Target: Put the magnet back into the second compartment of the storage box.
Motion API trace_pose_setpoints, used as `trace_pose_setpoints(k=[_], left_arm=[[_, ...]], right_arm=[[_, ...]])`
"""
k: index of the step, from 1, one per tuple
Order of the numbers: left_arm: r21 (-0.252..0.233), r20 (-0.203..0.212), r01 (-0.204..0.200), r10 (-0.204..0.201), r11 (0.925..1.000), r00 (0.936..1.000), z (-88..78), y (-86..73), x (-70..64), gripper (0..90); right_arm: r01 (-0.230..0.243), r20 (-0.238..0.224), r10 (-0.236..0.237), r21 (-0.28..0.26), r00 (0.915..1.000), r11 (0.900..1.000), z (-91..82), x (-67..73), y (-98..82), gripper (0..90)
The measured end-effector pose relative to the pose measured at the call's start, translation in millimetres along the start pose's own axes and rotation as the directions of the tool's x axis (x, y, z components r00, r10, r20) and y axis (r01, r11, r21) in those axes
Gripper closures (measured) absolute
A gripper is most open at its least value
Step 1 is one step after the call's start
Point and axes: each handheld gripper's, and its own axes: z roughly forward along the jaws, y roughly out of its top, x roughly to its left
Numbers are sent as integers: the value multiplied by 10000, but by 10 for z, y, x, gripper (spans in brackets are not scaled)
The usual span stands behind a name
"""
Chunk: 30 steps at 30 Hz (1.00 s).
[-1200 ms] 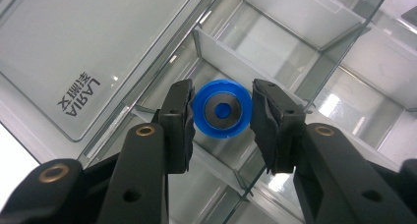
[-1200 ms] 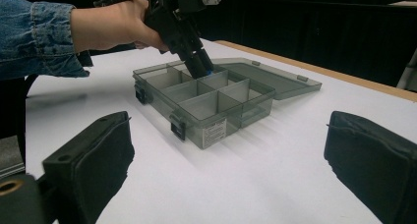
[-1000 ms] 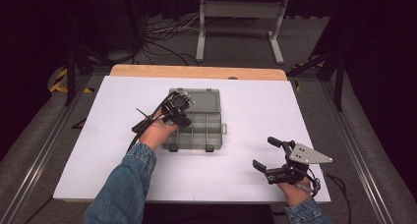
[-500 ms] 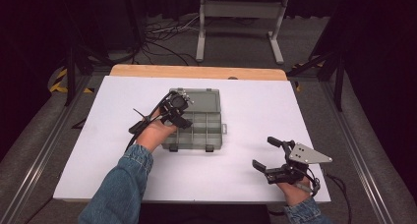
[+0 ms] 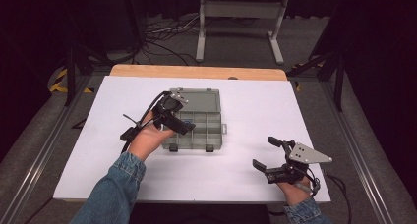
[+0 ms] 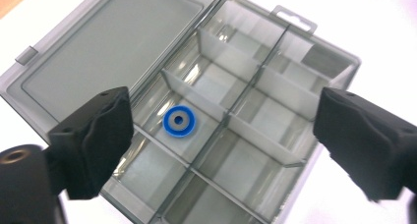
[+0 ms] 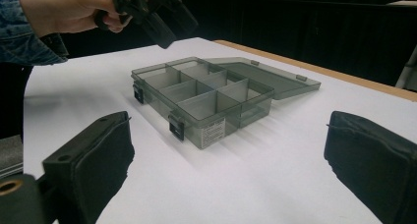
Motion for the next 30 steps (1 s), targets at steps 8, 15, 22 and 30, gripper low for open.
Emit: trace_pose_setpoints(k=[8, 15, 22, 30], left_arm=[[-784, 61, -118, 123, 9969, 9999, -195, -80, -103, 30], [-1767, 275, -330, 384, 9837, 9989, -400, -189, -201, 20], [-2573, 391, -492, 613, 9651, 9974, -537, -321, -278, 23], [-3685, 340, -541, 716, 9280, 9969, -689, -552, -345, 20]], right_arm=[[-19, 18, 19, 24, 10000, 10000, 5, -4, -4, 48], [-35, 29, 35, 24, 10000, 10000, 4, -7, -7, 48], [-21, 17, 21, -3, 10000, 10000, -1, 3, -3, 48], [-18, 40, 17, 57, 10000, 10000, -1, 8, -3, 48]])
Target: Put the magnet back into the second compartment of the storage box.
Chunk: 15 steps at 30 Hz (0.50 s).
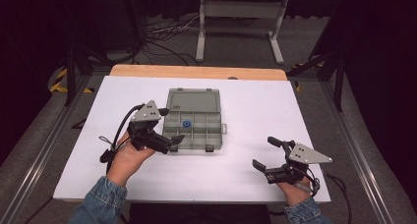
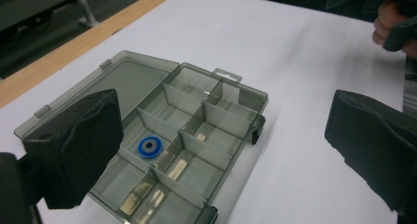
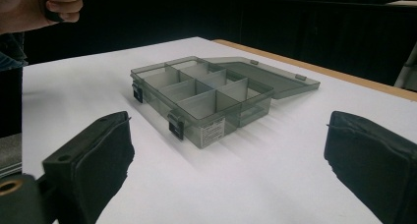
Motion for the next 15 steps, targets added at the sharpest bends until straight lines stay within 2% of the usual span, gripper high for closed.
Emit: trace_pose_setpoints(k=[4, 6, 8, 10, 15], left_arm=[[-509, -104, -108, 103, 9986, 9999, -93, -78, -24, 20], [-851, -102, -21, 12, 9964, 9999, -138, -125, -34, 20], [-1251, -75, 105, -116, 9921, 9999, -174, -185, -44, 20], [-1451, -154, 78, -102, 9894, 9998, -199, -229, -48, 20], [-2156, -97, 178, -204, 9763, 9997, -287, -363, -42, 20]], right_arm=[[24, 7, -24, -11, 10000, 10000, 1, -2, 0, 47], [38, 6, -38, -8, 10000, 10000, -1, -3, 0, 47], [50, -17, -50, -44, 10000, 10000, -2, -1, 1, 47], [76, -19, -76, -45, 10000, 10000, -2, -1, 1, 47], [109, -41, -110, -90, 9999, 9999, -7, -4, 1, 46]])
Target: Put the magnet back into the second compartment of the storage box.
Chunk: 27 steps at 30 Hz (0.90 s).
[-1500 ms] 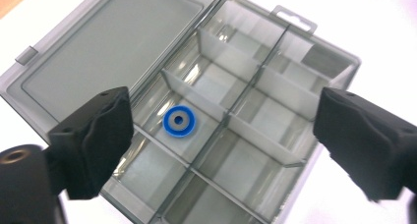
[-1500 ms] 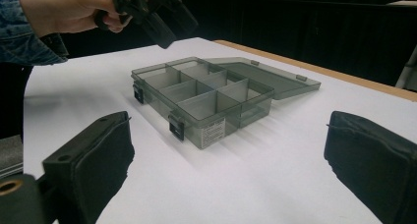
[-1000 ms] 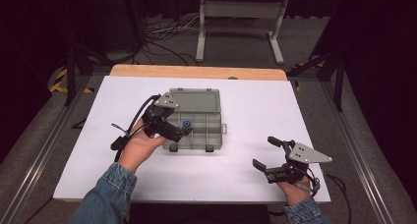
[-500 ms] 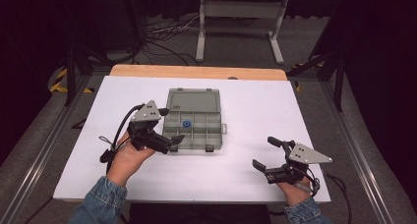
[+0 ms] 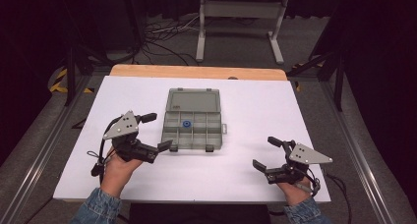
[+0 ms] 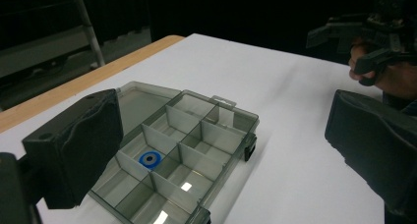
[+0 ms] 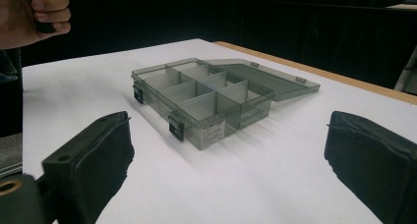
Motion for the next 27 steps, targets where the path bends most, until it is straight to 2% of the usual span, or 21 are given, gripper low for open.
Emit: trace_pose_setpoints(k=[5, 12, 14, 16, 18, 26, 27], left_arm=[[-577, -40, 132, -134, 9982, 9999, -97, -127, -4, 20], [-820, -146, 208, -220, 9964, 9997, -183, -303, -1, 15], [-921, -479, 156, -201, 9956, 9987, -206, -361, -3, 17], [-873, -532, 80, -127, 9962, 9985, -222, -383, -4, 20], [-1037, -675, -44, -26, 9946, 9977, -232, -438, -10, 22], [-1630, -777, -180, 53, 9865, 9970, -293, -624, 18, 21], [-1561, -761, -175, 56, 9876, 9971, -305, -645, 26, 17]], right_arm=[[6, -20, -6, -49, 10000, 10000, 1, -1, -3, 45], [90, -36, -90, -112, 10000, 9999, -3, -1, -4, 43], [131, -38, -132, -132, 9999, 9998, -2, -1, -7, 42], [172, 9, -172, -121, 9999, 9998, -7, -2, -12, 40], [213, 28, -212, -176, 9998, 9996, -17, -9, -20, 36], [239, 127, -235, -374, 9996, 9990, -35, -39, -47, 23], [262, 139, -257, -395, 9996, 9989, -36, -37, -47, 22]])
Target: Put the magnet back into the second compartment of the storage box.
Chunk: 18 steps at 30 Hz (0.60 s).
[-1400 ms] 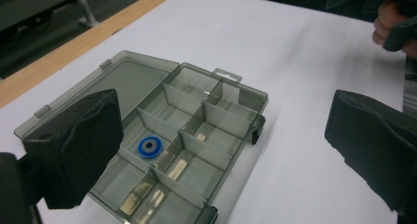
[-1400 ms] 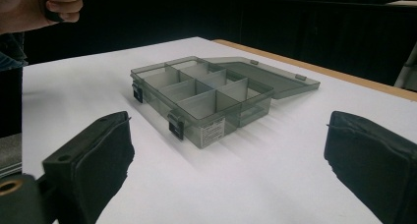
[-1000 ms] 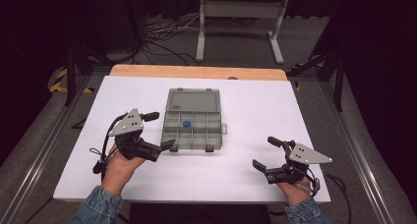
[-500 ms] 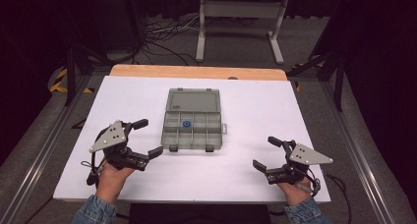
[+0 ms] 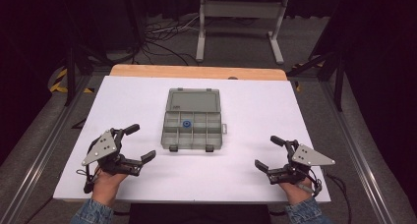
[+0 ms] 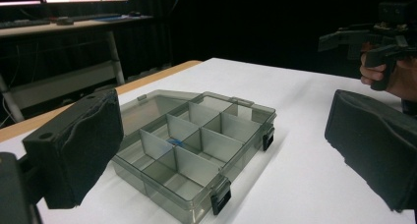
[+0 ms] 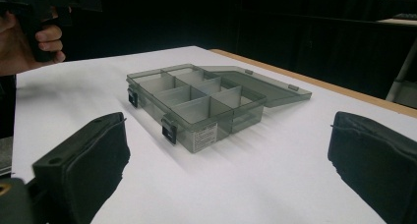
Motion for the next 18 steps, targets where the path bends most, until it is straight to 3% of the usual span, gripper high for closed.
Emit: trace_pose_setpoints(k=[5, 11, 14, 18], left_arm=[[-131, 123, 490, -488, 9987, 9987, -64, -150, 59, 11], [-120, 117, 745, -744, 9971, 9972, -87, -274, 99, 8], [-436, 90, 1138, -1135, 9925, 9935, -87, -310, 117, 8], [-626, -69, 943, -949, 9936, 9955, -104, -308, 115, 8]], right_arm=[[63, -5, -63, -25, 10000, 10000, 12, 13, -9, 17], [166, -32, -167, -98, 9999, 9998, 13, 24, -5, 14], [145, -51, -145, -96, 9999, 9998, 12, 22, -6, 14], [152, -81, -153, -118, 9998, 9998, 9, 21, -5, 14]])
